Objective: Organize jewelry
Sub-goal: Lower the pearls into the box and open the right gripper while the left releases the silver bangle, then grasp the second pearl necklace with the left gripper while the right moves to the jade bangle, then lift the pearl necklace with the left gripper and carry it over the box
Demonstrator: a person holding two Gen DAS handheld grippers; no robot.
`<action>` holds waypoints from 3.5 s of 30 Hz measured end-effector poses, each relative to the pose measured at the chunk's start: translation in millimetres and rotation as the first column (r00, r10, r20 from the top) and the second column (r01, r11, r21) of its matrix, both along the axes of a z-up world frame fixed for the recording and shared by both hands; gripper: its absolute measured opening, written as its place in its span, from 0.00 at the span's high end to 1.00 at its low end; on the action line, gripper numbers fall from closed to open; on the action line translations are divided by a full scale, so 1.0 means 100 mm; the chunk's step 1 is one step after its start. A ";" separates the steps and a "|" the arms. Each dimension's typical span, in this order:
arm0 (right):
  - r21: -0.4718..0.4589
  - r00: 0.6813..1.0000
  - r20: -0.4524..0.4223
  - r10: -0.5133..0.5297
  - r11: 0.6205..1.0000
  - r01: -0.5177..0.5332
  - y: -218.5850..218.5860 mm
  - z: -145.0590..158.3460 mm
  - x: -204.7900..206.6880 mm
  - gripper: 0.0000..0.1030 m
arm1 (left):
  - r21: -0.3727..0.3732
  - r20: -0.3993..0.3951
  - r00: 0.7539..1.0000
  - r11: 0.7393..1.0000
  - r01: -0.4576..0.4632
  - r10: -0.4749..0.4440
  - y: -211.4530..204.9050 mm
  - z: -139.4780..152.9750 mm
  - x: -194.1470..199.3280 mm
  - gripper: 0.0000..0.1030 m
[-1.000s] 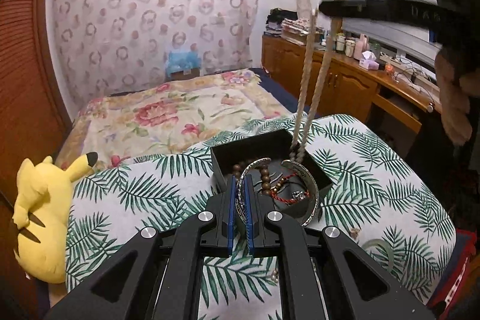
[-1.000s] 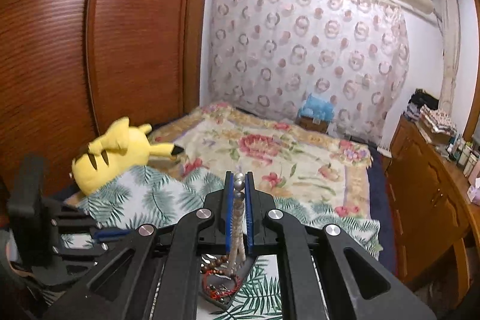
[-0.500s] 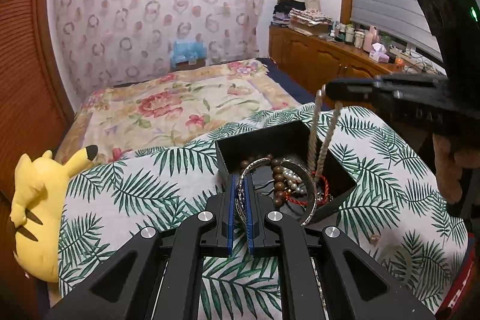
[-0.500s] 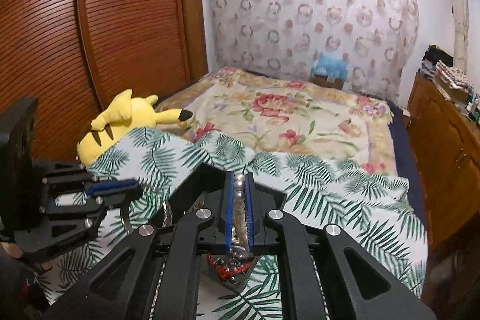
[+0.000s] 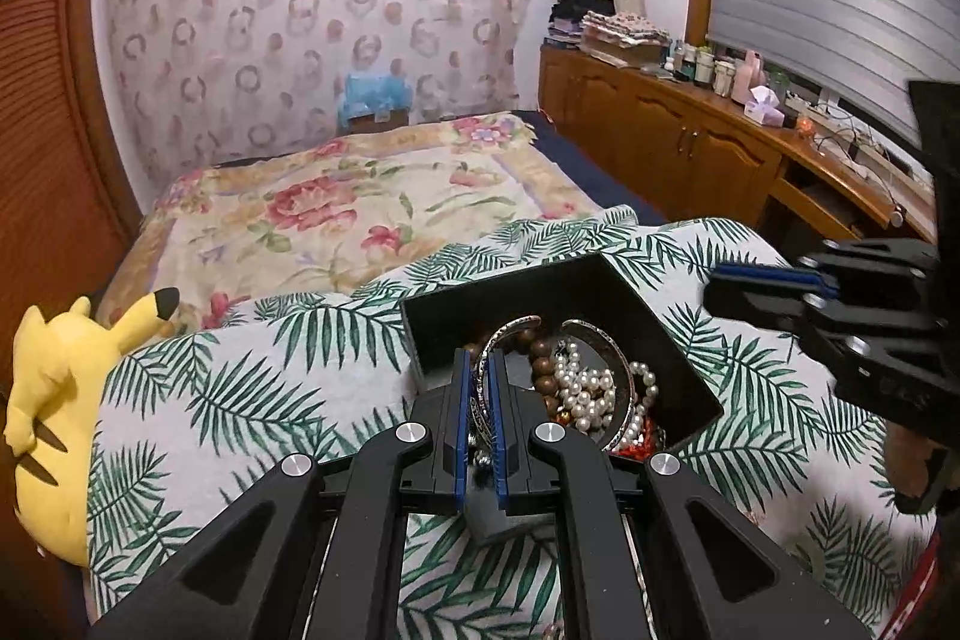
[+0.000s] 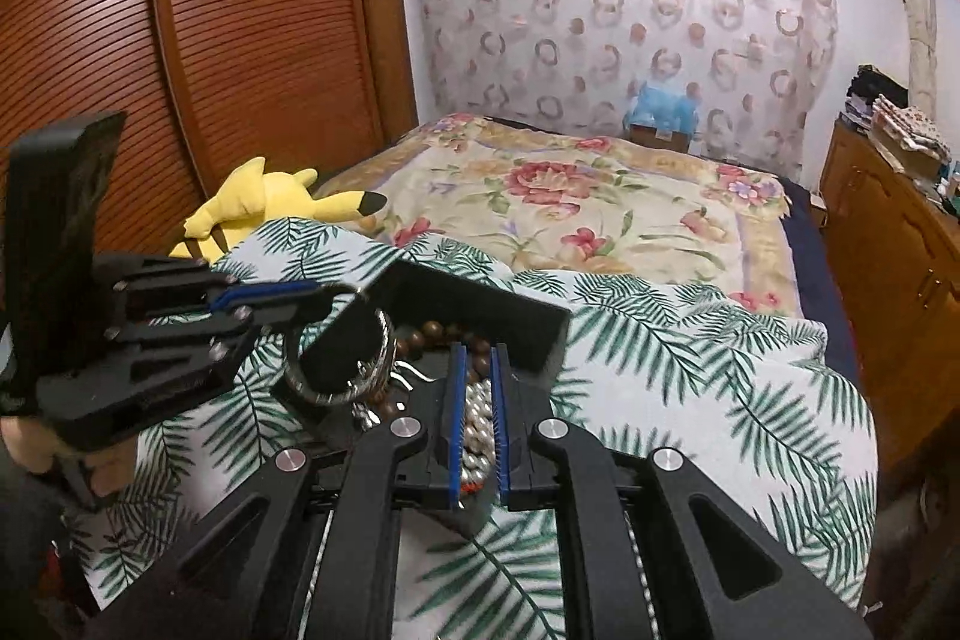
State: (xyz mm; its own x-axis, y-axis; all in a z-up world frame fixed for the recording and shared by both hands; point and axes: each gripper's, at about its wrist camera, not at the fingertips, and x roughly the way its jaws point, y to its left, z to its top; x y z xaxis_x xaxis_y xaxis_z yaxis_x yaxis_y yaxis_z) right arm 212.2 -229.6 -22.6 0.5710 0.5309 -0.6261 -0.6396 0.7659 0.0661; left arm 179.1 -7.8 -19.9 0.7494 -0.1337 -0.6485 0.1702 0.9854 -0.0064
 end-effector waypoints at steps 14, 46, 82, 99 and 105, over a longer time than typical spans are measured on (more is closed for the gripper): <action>-0.027 1.000 -0.012 0.010 1.000 -0.010 -0.32 -0.26 -0.36 0.91 | 0.054 -0.053 0.999 0.999 -0.005 0.008 -0.19 -0.20 0.37 0.93; -0.069 0.997 -0.076 -0.034 0.997 0.029 -0.66 -0.79 -1.46 0.60 | -0.018 -0.084 0.995 0.999 0.051 -0.052 -0.02 -0.48 -1.08 0.47; -0.125 0.997 -0.061 -0.055 0.991 0.047 -0.62 -0.92 -1.55 0.60 | -0.027 -0.091 0.995 0.999 0.044 -0.046 -0.06 -0.50 -1.17 0.96; -0.144 0.997 -0.069 -0.040 0.989 0.029 -0.55 -0.89 -1.47 0.60 | -0.043 0.123 0.991 0.998 -0.038 0.043 0.27 0.21 -1.52 0.96; -0.155 0.997 -0.074 -0.028 0.988 0.016 -0.51 -0.86 -1.38 0.60 | -0.049 0.152 0.987 0.998 -0.045 0.052 0.32 0.33 -1.59 0.96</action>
